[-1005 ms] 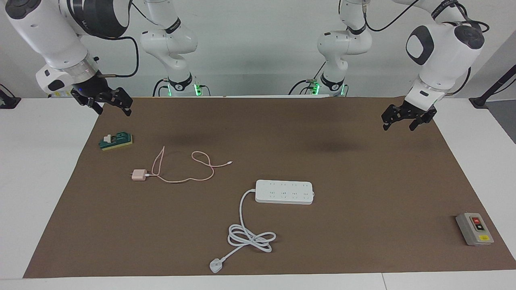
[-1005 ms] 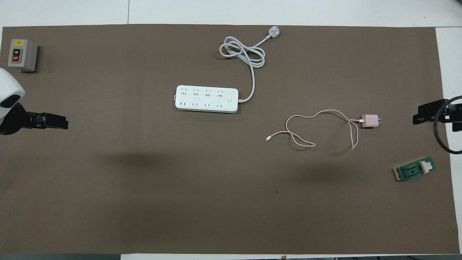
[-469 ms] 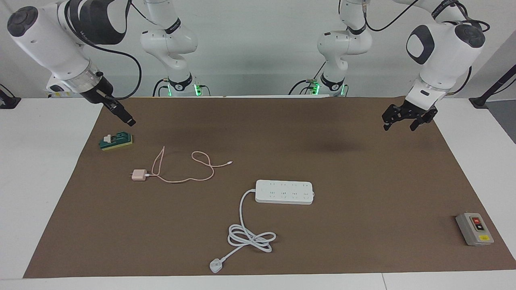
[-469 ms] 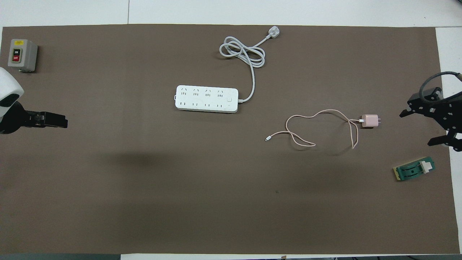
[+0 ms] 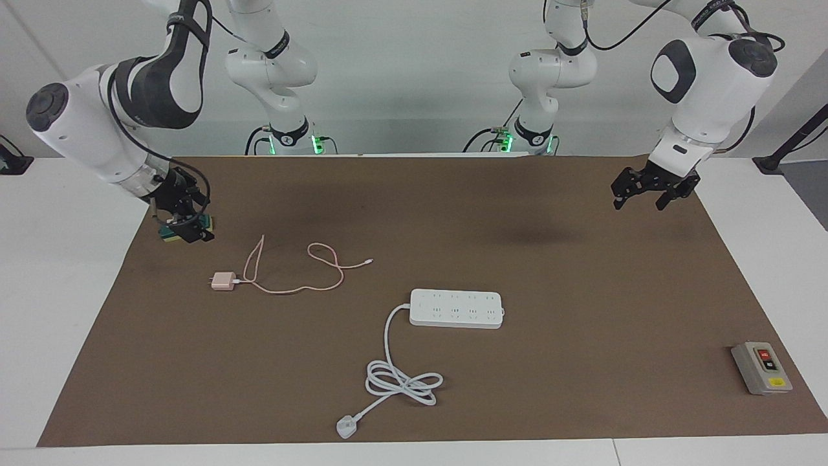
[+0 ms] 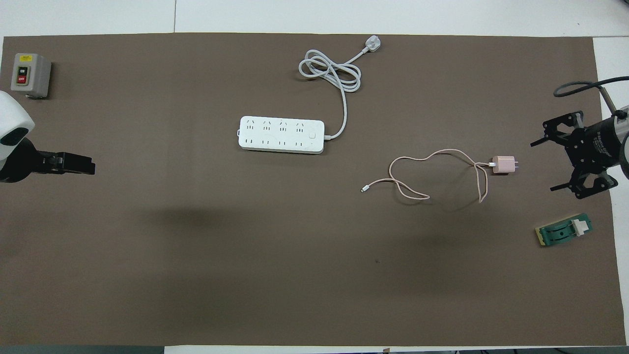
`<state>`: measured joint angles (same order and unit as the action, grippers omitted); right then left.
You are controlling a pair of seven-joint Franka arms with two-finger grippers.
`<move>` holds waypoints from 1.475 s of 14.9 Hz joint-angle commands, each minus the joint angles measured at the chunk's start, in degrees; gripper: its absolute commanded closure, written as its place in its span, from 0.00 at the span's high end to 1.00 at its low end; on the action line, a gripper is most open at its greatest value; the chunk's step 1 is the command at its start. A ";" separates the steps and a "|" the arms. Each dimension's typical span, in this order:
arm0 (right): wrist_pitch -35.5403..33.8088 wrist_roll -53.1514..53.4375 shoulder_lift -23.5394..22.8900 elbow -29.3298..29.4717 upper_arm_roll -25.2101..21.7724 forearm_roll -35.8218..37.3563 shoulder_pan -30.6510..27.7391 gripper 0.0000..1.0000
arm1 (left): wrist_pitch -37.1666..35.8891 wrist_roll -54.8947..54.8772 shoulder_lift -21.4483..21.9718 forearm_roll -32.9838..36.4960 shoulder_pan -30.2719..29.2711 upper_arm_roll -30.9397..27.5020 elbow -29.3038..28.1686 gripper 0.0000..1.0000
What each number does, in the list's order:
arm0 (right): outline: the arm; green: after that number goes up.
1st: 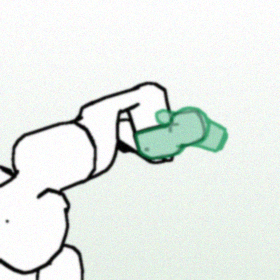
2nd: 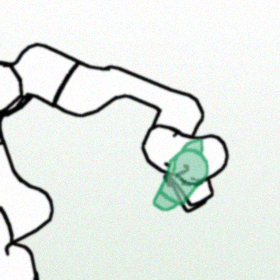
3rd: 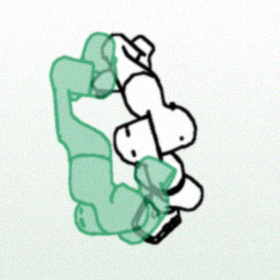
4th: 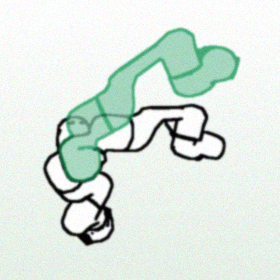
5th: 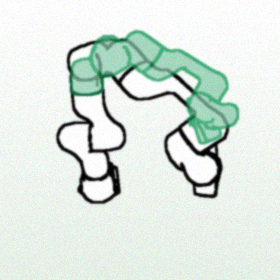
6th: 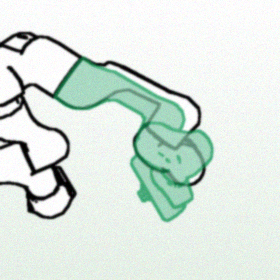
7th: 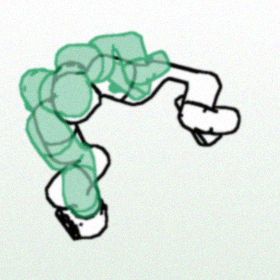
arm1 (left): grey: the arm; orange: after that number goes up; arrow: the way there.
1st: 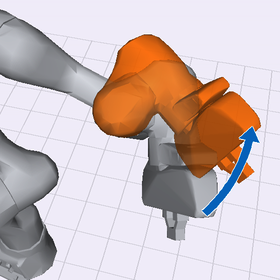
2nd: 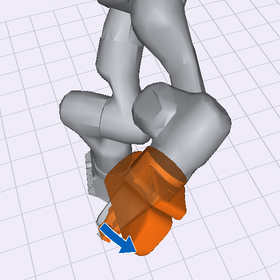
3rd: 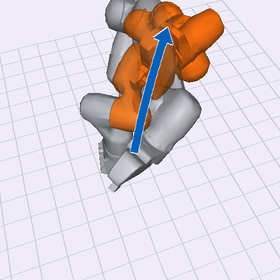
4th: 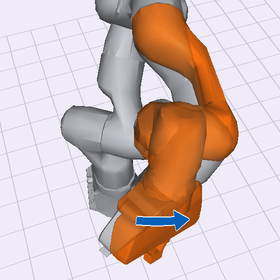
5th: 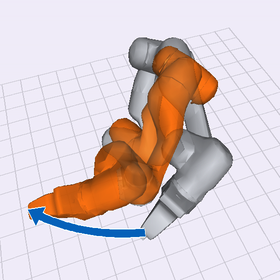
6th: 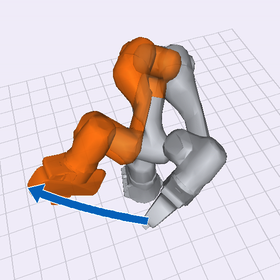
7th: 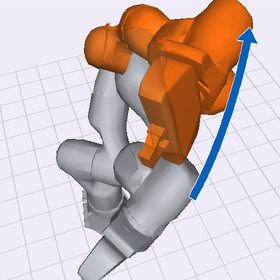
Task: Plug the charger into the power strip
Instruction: 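Lower the right gripper over the pink charger while the left gripper advances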
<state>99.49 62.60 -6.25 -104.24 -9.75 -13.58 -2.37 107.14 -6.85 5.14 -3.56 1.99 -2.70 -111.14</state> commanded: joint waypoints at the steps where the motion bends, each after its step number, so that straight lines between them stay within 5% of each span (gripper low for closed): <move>1: 3.94 2.70 -1.55 -2.72 0.25 -5.12 -3.51 1.00 | -1.23 0.00 1.01 -5.39 0.21 -0.37 -0.48 1.00; 8: 8.25 1.83 -8.41 -2.72 0.25 -10.67 -5.98 1.00 | -0.52 0.00 1.37 -18.22 -0.05 -0.37 -2.85 1.00; 12: 10.28 -5.98 -12.11 -2.46 0.34 -12.77 -6.07 1.00 | 2.02 0.00 1.89 -33.33 -0.93 -0.46 -8.66 1.00; 20: 14.94 -15.48 -15.10 -4.74 0.34 -16.56 -6.95 1.00 | 5.97 -0.53 0.14 -45.38 -0.58 -0.46 -8.22 1.00; 22: 14.94 -15.67 -15.37 -4.74 0.34 -18.14 -7.04 1.00 | 2.23 -0.88 0.40 -47.93 -0.58 -0.37 -8.05 1.00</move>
<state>113.47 49.09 -21.57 -108.14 -9.79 -29.14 -8.50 110.62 -6.80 5.02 -48.51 1.50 -3.26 -118.22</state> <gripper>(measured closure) 0.000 0.000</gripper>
